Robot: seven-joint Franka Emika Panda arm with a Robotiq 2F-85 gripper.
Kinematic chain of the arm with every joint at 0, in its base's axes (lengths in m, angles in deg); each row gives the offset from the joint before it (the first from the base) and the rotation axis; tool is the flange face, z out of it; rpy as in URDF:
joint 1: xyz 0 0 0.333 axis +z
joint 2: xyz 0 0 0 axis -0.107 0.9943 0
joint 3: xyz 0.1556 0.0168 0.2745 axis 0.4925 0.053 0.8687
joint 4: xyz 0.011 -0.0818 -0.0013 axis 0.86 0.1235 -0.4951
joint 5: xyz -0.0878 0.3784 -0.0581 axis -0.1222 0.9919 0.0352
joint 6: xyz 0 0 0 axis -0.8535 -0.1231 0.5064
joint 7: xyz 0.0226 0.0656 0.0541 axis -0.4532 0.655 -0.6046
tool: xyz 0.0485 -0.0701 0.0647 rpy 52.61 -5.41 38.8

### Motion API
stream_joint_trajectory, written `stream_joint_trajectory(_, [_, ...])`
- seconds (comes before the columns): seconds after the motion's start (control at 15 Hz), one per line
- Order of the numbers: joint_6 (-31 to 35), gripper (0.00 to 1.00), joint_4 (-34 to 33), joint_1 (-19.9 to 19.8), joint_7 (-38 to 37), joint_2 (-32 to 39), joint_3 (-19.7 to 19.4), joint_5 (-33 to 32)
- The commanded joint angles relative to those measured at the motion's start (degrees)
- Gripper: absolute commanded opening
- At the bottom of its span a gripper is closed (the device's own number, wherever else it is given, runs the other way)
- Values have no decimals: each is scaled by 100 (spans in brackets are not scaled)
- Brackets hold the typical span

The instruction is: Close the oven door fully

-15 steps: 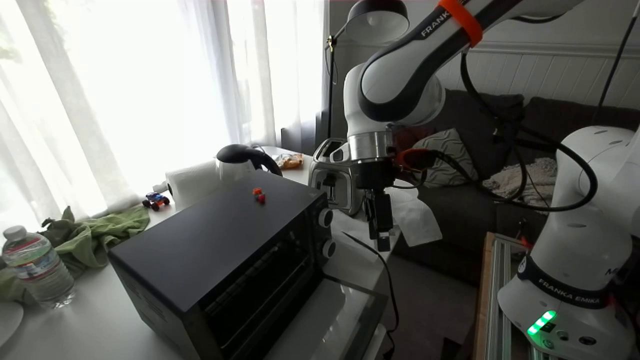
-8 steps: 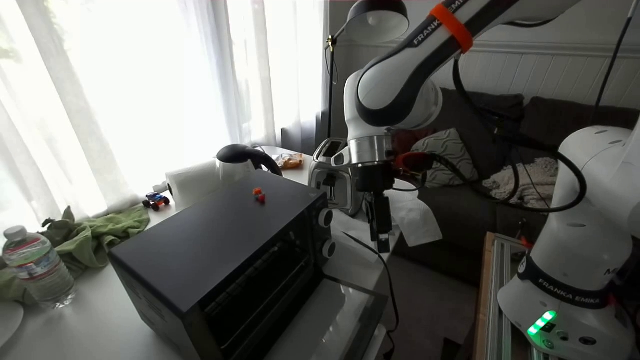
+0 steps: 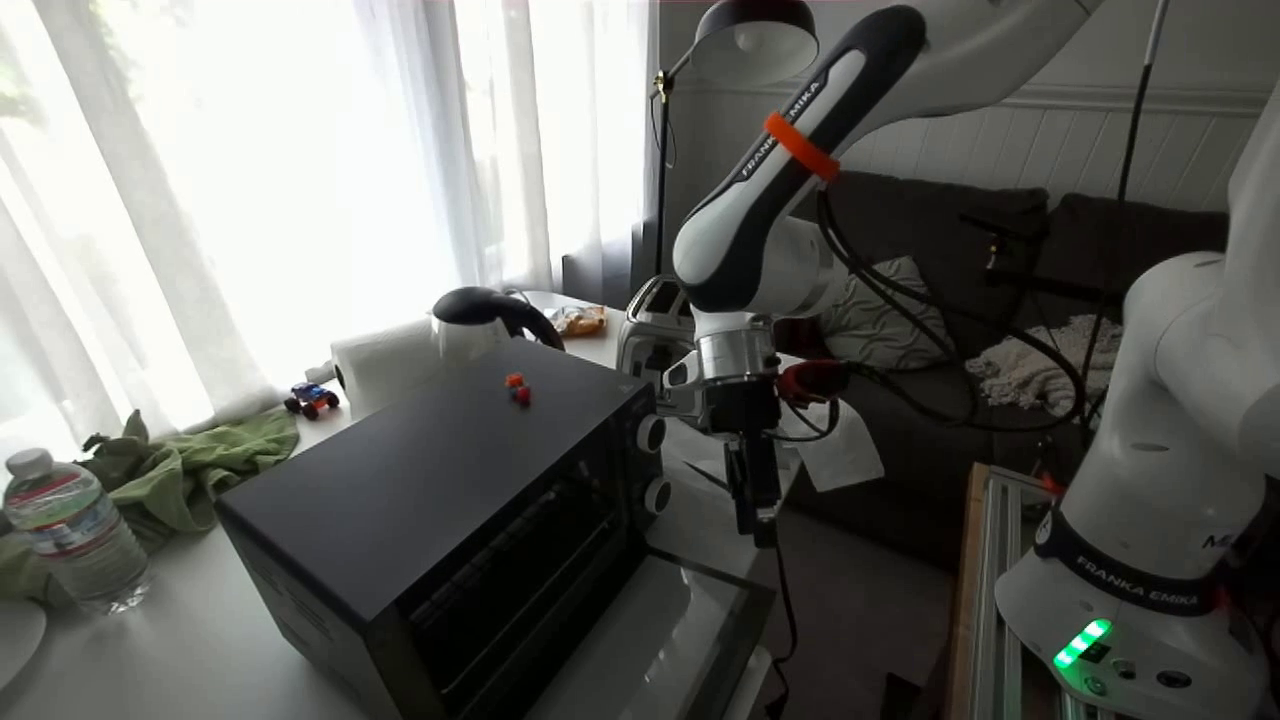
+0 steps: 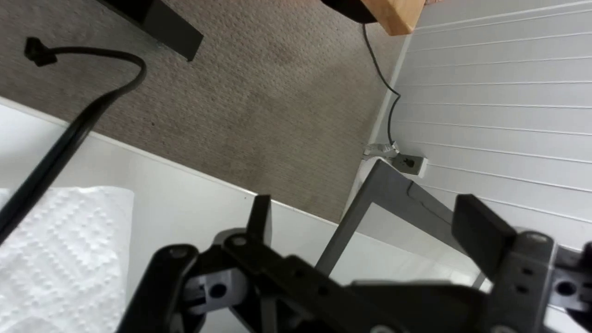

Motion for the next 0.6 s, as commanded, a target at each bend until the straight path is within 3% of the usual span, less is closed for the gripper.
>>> stream_joint_trajectory(0.0, [-212, 100, -535, -317, 1037, 856, 329, 668])
stream_joint_trajectory(0.27, [-531, 100, -904, -542, 1601, 1364, 603, 1226])
stream_joint_trajectory(0.53, [-1166, 100, -1076, -755, 1444, 1658, 657, 1671])
